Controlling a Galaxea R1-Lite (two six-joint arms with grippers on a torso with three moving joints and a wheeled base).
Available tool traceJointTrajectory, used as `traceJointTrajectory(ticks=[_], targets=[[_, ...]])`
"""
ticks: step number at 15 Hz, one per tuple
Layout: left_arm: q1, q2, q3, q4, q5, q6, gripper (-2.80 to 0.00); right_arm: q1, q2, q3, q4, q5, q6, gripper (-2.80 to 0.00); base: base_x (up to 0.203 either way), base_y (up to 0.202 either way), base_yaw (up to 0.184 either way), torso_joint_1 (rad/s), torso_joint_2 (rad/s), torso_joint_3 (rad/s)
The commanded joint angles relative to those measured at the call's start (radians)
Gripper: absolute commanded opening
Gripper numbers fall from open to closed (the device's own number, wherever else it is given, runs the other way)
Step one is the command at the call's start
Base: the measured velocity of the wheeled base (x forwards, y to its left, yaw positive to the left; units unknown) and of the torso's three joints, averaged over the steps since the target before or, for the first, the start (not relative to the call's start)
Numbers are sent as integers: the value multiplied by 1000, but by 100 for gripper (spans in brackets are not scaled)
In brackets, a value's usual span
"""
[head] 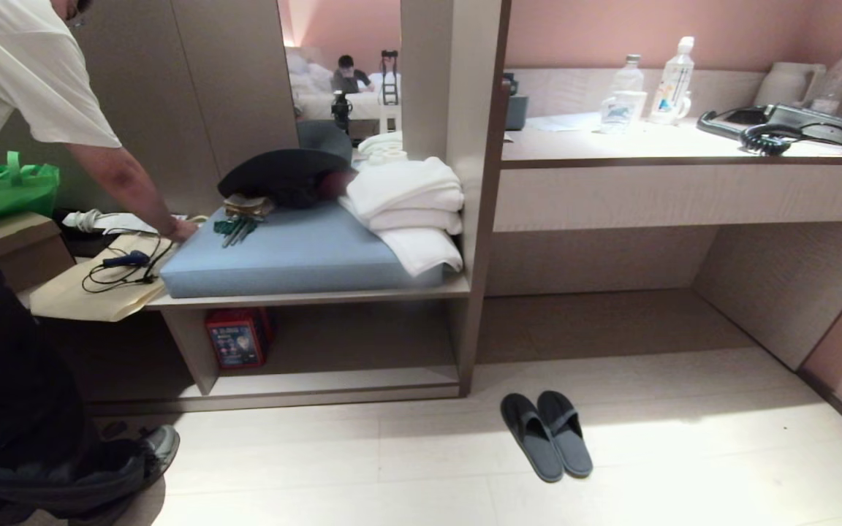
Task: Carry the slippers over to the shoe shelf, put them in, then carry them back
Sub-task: Pick up the slippers on the floor
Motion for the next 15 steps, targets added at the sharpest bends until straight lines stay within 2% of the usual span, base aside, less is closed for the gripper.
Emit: traceJointTrajectory(ticks=[1,10,15], targets=[[1,0,8,0,0,0,-280,1,1,0,0,0,0,-280,190,0,0,-1,2,1],[0,0,8,0,0,0,-280,1,0,0,0,0,-1,-280,193,0,-2,3,2,3],[0,0,8,-2,0,0,-280,1,0,0,0,0,-1,-280,20,0,0,2,0,0]])
